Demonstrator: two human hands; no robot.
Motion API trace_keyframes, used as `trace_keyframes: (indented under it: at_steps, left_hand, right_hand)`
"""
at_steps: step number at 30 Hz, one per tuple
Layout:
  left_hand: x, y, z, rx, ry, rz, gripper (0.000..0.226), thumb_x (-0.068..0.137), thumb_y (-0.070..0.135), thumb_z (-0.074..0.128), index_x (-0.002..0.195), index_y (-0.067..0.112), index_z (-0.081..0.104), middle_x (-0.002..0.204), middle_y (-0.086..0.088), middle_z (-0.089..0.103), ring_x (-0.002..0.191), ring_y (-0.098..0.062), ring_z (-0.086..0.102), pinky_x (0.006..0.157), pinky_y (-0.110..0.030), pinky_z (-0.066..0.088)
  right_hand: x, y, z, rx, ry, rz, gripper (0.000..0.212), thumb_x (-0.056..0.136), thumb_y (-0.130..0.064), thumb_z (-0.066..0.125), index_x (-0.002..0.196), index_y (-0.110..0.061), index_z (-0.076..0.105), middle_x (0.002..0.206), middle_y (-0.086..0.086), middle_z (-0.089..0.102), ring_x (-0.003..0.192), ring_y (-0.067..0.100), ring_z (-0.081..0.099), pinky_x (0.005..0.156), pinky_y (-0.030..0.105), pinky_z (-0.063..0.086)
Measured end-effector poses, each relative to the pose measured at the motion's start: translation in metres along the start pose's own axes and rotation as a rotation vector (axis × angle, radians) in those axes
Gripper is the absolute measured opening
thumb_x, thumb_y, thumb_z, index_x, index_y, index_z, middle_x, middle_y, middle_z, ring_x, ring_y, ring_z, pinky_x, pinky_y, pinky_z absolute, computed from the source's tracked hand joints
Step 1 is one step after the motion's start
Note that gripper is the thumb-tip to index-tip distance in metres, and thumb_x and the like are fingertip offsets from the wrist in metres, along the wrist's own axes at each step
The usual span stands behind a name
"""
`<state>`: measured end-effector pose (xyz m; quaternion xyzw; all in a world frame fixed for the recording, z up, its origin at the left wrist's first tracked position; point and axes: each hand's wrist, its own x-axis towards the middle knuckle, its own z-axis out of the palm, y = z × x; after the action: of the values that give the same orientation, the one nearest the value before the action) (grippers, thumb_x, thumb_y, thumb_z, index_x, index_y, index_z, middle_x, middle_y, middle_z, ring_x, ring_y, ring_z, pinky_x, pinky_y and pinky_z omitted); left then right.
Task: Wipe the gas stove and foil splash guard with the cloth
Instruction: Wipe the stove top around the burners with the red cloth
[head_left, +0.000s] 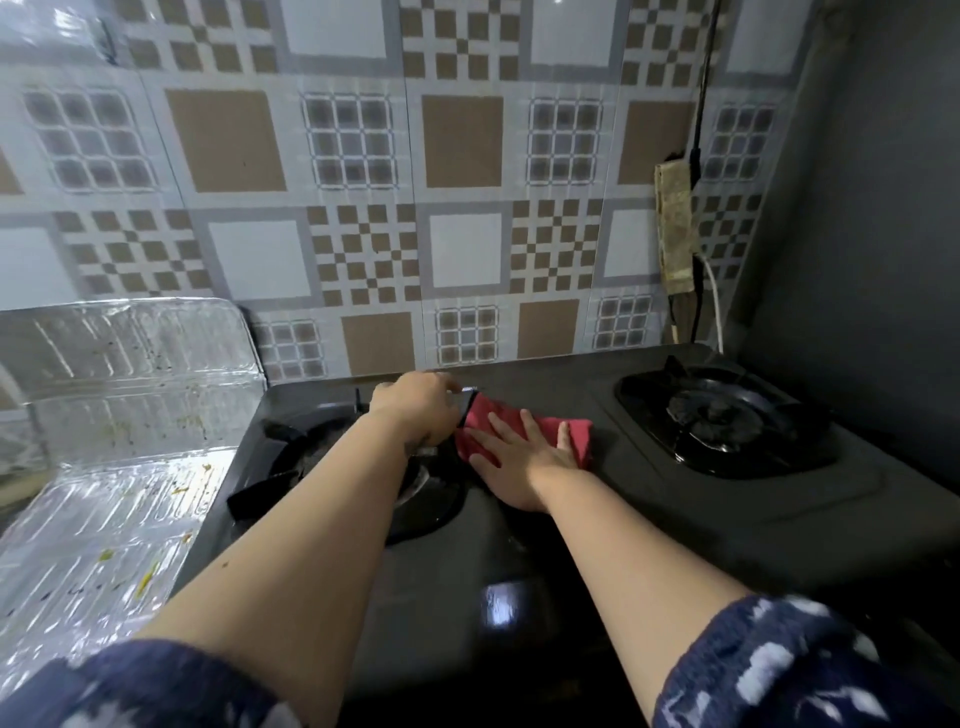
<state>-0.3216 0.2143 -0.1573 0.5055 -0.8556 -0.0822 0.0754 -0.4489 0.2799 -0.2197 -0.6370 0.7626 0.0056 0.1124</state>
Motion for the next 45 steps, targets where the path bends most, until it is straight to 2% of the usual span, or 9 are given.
trace_keyframes:
  at_steps: [6,12,18,23,28,33,38,45]
  left_hand:
    - [-0.066,-0.002,0.008,0.022,-0.032,0.004,0.036,0.092,0.028,0.044,0.126,0.032,0.055,0.136,0.000,0.052,0.126,-0.024,0.048,0.100,-0.041,0.037]
    - [-0.117,-0.020,0.006,-0.043,0.057,0.013,0.048,0.091,0.028,0.047,0.139,0.030,0.041,0.147,0.003,0.043,0.134,-0.021,0.041,0.104,-0.043,0.036]
    - [-0.134,-0.040,0.007,-0.033,0.024,-0.033,0.046,0.090,0.029,0.049,0.136,0.031,0.046,0.142,0.002,0.047,0.132,-0.021,0.043,0.105,-0.040,0.036]
    - [-0.140,-0.051,0.013,-0.026,0.015,0.011,0.049,0.089,0.026,0.048,0.138,0.029,0.044,0.145,0.002,0.044,0.133,-0.022,0.042,0.105,-0.042,0.036]
    - [-0.136,-0.063,0.008,-0.040,0.068,0.022,0.047,0.089,0.025,0.048,0.135,0.031,0.047,0.141,0.002,0.048,0.130,-0.021,0.045,0.106,-0.041,0.036]
    - [-0.127,-0.072,0.005,-0.043,0.098,-0.004,0.040,0.091,0.028,0.045,0.131,0.031,0.051,0.140,0.004,0.049,0.128,-0.020,0.046,0.103,-0.038,0.036]
    - [-0.092,-0.089,-0.006,-0.050,0.175,-0.046,0.040,0.092,0.030,0.045,0.132,0.029,0.051,0.141,0.003,0.049,0.129,-0.020,0.046,0.105,-0.038,0.037]
    - [-0.021,-0.116,-0.008,-0.023,0.158,-0.205,0.040,0.091,0.033,0.049,0.131,0.030,0.051,0.141,0.001,0.049,0.128,-0.022,0.047,0.104,-0.041,0.039]
  right_hand:
    - [-0.057,-0.006,0.014,0.007,0.054,-0.023,0.052,0.096,-0.056,0.015,0.147,-0.047,0.009,0.160,-0.015,-0.009,0.147,0.025,-0.015,0.112,0.061,-0.011]
    - [-0.095,-0.014,0.020,0.018,0.029,0.005,0.053,0.096,-0.057,0.016,0.147,-0.048,0.005,0.159,-0.015,-0.013,0.146,0.023,-0.019,0.113,0.060,-0.012]
    - [-0.104,-0.026,0.027,0.023,0.046,0.040,0.053,0.096,-0.056,0.017,0.146,-0.050,0.002,0.159,-0.017,-0.011,0.146,0.021,-0.018,0.112,0.060,-0.013]
    - [-0.101,-0.029,0.023,0.104,0.043,0.099,0.049,0.095,-0.058,0.009,0.144,-0.054,0.006,0.158,-0.020,-0.009,0.147,0.020,-0.017,0.112,0.058,-0.015]
    - [-0.087,-0.038,0.021,0.197,0.078,0.203,0.055,0.098,-0.052,0.014,0.147,-0.045,-0.009,0.159,-0.017,-0.008,0.146,0.021,-0.019,0.111,0.061,-0.016]
    - [-0.060,-0.035,0.016,0.114,0.044,0.176,0.054,0.097,-0.055,0.010,0.149,-0.043,-0.001,0.159,-0.016,-0.011,0.146,0.023,-0.019,0.110,0.064,-0.012]
    - [-0.019,-0.008,0.005,0.075,0.054,0.031,0.047,0.101,-0.044,0.011,0.147,-0.047,0.004,0.159,-0.019,-0.009,0.147,0.016,-0.015,0.113,0.061,-0.010]
    - [0.069,0.014,-0.013,0.006,0.075,-0.039,0.062,0.088,-0.073,0.017,0.145,-0.053,0.001,0.159,-0.019,-0.005,0.148,0.018,-0.010,0.115,0.059,-0.007]
